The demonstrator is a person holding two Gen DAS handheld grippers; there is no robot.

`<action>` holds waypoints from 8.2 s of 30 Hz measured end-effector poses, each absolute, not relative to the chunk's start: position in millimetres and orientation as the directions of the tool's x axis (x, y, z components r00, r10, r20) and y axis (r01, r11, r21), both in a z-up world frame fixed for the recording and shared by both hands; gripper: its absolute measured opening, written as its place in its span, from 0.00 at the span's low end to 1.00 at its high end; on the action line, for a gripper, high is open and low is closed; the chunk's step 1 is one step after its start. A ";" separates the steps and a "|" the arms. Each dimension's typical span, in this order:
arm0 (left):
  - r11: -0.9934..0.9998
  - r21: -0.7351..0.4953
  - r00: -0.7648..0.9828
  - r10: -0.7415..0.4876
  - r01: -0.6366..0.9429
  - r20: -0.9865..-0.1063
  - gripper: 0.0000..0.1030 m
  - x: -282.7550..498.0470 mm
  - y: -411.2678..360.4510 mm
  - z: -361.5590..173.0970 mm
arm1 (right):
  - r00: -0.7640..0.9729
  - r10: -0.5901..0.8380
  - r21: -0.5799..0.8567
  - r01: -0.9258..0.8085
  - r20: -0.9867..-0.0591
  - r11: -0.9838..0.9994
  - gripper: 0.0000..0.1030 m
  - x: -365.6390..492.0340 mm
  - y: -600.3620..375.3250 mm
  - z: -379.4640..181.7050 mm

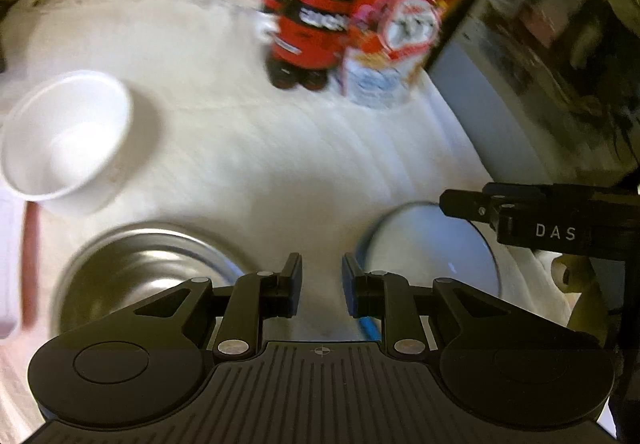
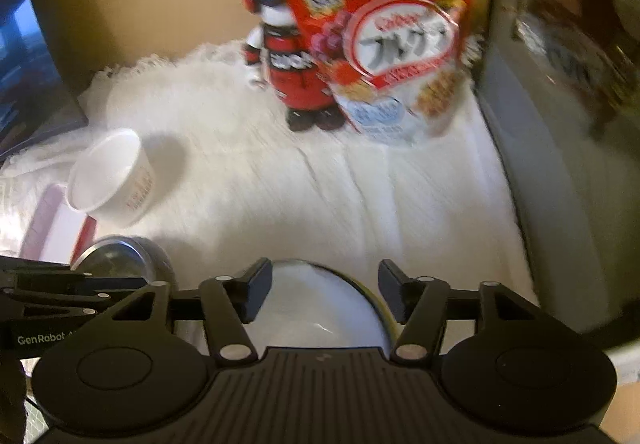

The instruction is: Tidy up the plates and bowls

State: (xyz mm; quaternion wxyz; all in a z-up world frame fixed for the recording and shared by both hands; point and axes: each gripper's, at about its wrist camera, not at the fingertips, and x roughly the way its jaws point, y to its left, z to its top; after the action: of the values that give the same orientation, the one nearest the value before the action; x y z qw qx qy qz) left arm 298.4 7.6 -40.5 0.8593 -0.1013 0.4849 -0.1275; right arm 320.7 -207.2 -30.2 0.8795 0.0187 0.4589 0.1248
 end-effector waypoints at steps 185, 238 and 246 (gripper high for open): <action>0.914 -0.359 0.294 -0.402 0.190 -0.867 0.49 336.0 -57.9 -114.0 | 0.310 0.506 0.516 -0.054 -0.805 0.855 0.61 305.1 -265.8 -134.4; 0.977 -0.192 0.385 -0.215 0.096 -0.897 0.36 364.1 -64.7 -85.3 | 0.365 0.507 0.492 -0.140 -0.781 0.859 0.66 365.6 -255.6 -132.7; 0.991 -0.058 0.406 -0.101 0.117 -0.908 0.39 362.4 -75.8 -83.4 | 0.367 0.496 0.483 -0.134 -0.787 0.865 0.66 362.5 -259.1 -133.2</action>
State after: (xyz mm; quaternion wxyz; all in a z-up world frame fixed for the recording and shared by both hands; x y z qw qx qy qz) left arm 362.4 -75.8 -83.4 0.8383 0.0073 0.5412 -0.0649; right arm 362.5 -259.1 -133.2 0.8088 0.1716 0.5277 0.1946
